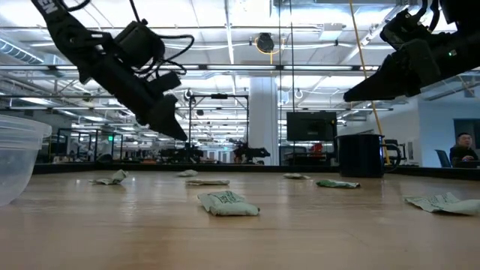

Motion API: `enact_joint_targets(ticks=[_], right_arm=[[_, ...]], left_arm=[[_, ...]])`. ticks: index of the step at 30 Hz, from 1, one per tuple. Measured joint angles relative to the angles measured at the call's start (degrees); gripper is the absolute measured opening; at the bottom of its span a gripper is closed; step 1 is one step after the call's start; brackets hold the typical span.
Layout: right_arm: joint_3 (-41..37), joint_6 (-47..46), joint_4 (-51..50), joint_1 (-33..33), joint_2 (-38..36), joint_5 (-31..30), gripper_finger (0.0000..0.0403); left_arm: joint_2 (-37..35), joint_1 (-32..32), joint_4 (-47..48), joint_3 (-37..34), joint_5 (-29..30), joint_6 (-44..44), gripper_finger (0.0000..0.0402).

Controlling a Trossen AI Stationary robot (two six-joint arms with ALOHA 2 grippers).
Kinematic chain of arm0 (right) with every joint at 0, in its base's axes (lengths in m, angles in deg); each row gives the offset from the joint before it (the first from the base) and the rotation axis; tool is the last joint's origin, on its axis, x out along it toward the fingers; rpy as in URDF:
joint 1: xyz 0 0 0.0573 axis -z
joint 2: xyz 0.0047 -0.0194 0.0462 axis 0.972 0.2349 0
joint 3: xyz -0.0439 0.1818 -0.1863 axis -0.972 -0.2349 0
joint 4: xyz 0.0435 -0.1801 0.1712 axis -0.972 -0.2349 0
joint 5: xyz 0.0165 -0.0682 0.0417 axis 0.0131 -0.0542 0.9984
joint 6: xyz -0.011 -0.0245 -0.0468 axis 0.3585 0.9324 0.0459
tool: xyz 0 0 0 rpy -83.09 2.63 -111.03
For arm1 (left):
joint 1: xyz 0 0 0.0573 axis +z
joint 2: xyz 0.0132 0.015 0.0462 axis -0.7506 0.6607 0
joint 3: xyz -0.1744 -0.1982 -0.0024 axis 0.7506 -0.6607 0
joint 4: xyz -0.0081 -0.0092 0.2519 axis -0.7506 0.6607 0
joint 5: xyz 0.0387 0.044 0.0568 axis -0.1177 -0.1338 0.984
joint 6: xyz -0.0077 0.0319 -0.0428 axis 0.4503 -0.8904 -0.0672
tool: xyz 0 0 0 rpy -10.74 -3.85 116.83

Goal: Pick and place Stevia / Truvia into bins
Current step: Put the stevia packet into the left transparent container

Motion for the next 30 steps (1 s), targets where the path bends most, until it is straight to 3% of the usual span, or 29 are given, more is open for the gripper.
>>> enact_joint_targets(ticks=[4, 9, 15, 20, 27, 30], right_arm=[[0.0, 0.4, 0.0, 0.0, 0.0, 0.0, 0.0153], [0.0, 2.3, 0.1, 0.0, 0.0, -0.1, 0.0153], [0.0, 3.3, 2.5, 0.0, 0.0, -0.1, 0.0153], [0.0, 4.0, 2.5, 0.0, 0.0, -0.1, 0.0153], [0.0, 4.0, 2.5, 0.0, 0.0, -0.1, 0.0153], [0.0, 4.0, 2.5, 0.0, 0.0, -0.1, 0.0153]], left_arm=[[3.9, 0.2, -0.9, -0.1, -0.1, 0.0, 0.01], [11.8, 1.5, -9.4, 0.0, 0.0, 0.4, 0.0153], [17.7, 3.6, -12.7, 0.1, 0.1, 2.6, 0.0169], [19.4, 4.5, -13.9, 0.2, 0.7, 2.1, 0.0143], [19.5, 5.8, -14.2, 0.1, 0.9, 1.4, 0.0027], [19.2, 5.8, -14.2, 0.0, 1.1, 1.6, 0.0013]])
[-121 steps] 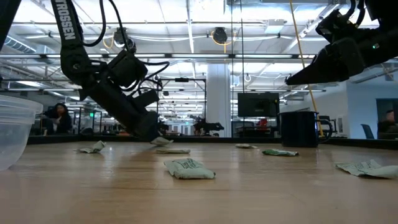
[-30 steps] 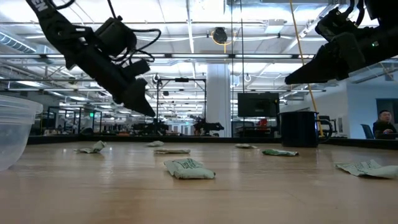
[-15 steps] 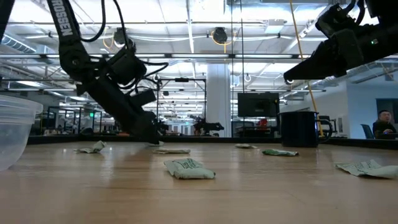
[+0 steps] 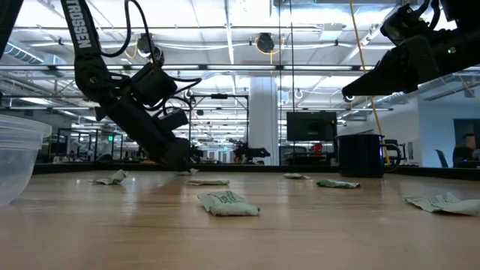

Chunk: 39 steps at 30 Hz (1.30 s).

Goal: Pick and place Stevia / Truvia into bins
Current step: Put the stevia packet into the left transparent container

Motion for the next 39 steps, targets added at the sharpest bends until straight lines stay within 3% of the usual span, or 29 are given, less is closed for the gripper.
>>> enact_joint_targets(ticks=[5, 11, 17, 20, 24, 28, 39], right_arm=[[0.0, -0.5, 0.0, 0.0, 0.0, 0.0, 0.0153], [0.0, -0.6, -0.3, 0.0, 0.0, 0.0, 0.0153], [0.0, -1.7, -0.4, 0.0, 0.0, 0.0, 0.0153], [0.0, -1.7, -0.4, 0.0, 0.0, 0.0, 0.0153], [0.0, -1.7, -0.4, 0.0, 0.0, 0.0, 0.0153], [0.0, -1.7, -0.3, 0.0, 0.0, 0.0, 0.0153], [0.0, 1.6, 0.6, 1.0, 0.0, 0.0, 0.0153]], left_arm=[[-5.4, -1.8, 5.2, -0.2, -2.5, 1.1, 0.0007], [-22.0, -8.0, 20.9, -0.2, -8.6, 7.0, 0.0006], [-38.9, -22.5, 36.5, -0.1, -19.7, 8.4, 0.0006], [-42.8, -33.0, 40.3, -0.1, -19.8, 11.1, 0.0005], [-42.6, -45.1, 39.7, -0.1, -16.4, 18.4, 0.0005], [-38.7, -52.4, 39.7, -0.1, -13.9, 23.8, 0.0006], [-28.3, -56.3, 32.1, -0.1, -15.5, 31.0, 0.002]])
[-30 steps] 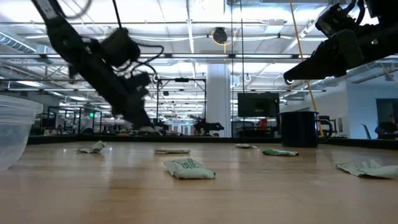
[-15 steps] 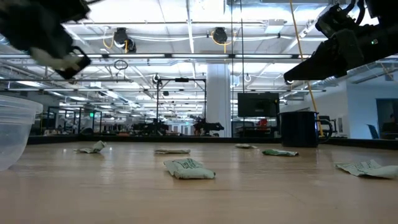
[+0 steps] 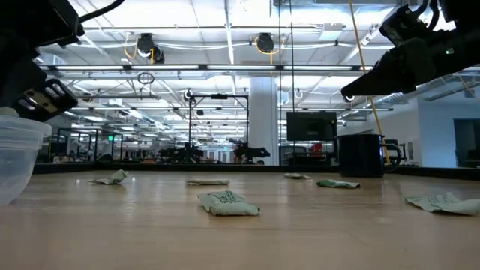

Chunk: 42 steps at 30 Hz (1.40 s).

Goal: Pick and place Stevia / Truvia into bins
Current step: Put the stevia packet into the left transparent container, then put the stevia packet into the right transparent container

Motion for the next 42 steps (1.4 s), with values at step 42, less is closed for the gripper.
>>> enact_joint_targets(ticks=[42], right_arm=[[5.0, 7.3, 15.0, 12.7, 14.8, 21.1, 0.0153]], left_arm=[[-5.9, 2.7, -7.6, 0.1, 0.2, 5.7, 0.0093]])
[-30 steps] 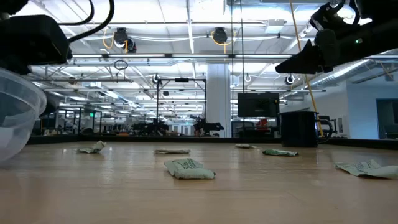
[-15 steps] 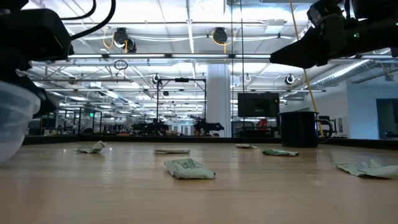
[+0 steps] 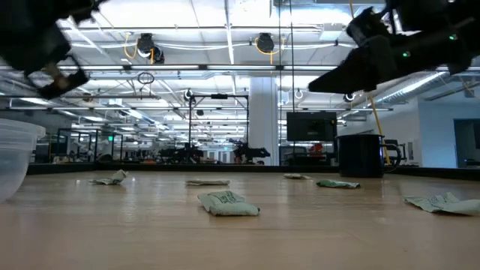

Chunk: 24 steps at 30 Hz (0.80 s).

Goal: Pick and place Stevia / Truvia into bins
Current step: Put the stevia packet into the right transparent container

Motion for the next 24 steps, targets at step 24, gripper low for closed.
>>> enact_joint_targets(ticks=[24], right_arm=[[20.3, -7.6, -25.5, 9.3, 32.1, -1.6, 0.0153]], left_arm=[[-9.3, 12.2, 10.0, 0.0, 26.3, -27.0, 0.0093]])
